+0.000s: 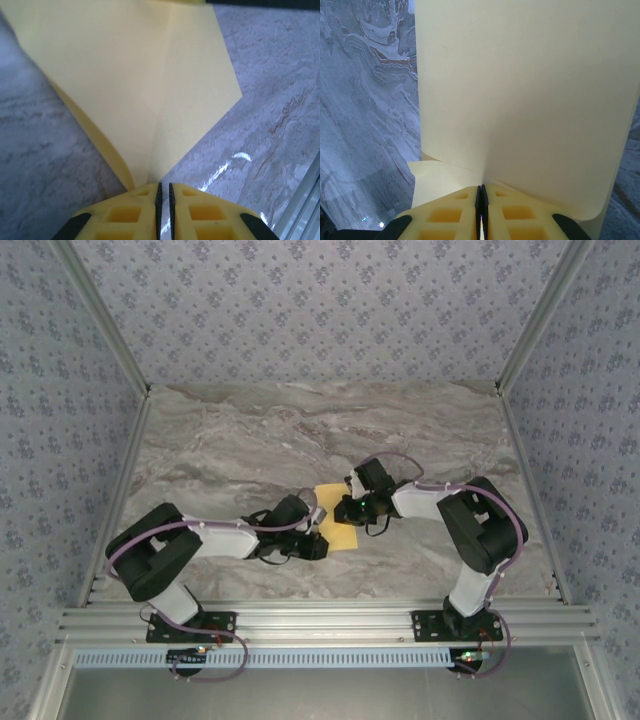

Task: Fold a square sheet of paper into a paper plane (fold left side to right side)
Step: Fold the triangle a second time at the center of the table.

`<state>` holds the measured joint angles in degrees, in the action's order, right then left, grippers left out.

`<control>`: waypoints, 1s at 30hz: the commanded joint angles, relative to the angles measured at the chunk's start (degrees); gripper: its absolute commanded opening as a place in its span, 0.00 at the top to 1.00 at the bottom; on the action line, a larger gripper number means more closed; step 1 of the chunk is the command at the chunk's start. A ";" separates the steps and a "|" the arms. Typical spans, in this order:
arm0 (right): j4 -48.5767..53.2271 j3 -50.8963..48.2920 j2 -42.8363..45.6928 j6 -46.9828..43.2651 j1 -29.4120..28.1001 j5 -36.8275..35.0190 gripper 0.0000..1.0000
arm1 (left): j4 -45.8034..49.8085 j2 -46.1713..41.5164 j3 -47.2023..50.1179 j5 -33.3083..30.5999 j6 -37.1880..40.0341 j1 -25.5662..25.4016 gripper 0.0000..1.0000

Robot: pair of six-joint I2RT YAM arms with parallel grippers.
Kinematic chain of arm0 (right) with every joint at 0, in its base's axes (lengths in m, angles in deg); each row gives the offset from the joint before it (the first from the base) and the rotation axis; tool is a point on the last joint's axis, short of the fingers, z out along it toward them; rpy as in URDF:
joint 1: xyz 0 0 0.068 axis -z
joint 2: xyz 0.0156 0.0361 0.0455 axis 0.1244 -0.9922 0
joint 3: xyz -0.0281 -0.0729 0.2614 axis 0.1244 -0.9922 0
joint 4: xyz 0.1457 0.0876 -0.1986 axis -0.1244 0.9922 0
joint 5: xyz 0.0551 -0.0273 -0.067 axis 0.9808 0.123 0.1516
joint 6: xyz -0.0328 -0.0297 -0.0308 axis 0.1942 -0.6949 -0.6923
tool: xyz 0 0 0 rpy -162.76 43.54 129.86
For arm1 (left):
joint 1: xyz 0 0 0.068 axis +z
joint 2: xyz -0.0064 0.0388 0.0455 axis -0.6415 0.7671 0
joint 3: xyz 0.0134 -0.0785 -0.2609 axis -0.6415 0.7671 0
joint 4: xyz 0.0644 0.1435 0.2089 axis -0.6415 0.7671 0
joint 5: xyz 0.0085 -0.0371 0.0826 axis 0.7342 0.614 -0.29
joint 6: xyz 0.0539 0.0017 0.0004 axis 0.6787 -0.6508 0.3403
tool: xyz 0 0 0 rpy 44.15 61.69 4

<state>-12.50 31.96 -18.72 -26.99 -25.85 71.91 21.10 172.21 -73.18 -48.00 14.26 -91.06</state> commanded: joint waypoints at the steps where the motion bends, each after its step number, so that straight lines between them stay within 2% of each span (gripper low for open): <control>1: 5.06 -0.15 -2.48 -0.96 -0.15 -2.82 0.89 | 4.19 -4.68 0.74 0.58 -0.65 0.07 0.86; 7: 5.01 -0.04 -2.50 -0.91 -0.28 -2.86 0.89 | 4.21 -8.11 -1.62 2.72 -0.09 2.98 0.85; 20: 4.38 0.13 -1.77 -0.89 -0.54 -1.88 0.89 | 3.46 3.96 -6.36 2.76 1.80 3.05 0.84; 30: 4.36 -2.46 8.99 -2.84 -0.52 -2.45 0.91 | 6.32 5.74 -4.56 -2.34 1.44 1.92 0.90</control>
<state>-10.38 30.91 -13.75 -28.17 -26.02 70.73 24.62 176.23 -78.25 -47.15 14.96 -88.33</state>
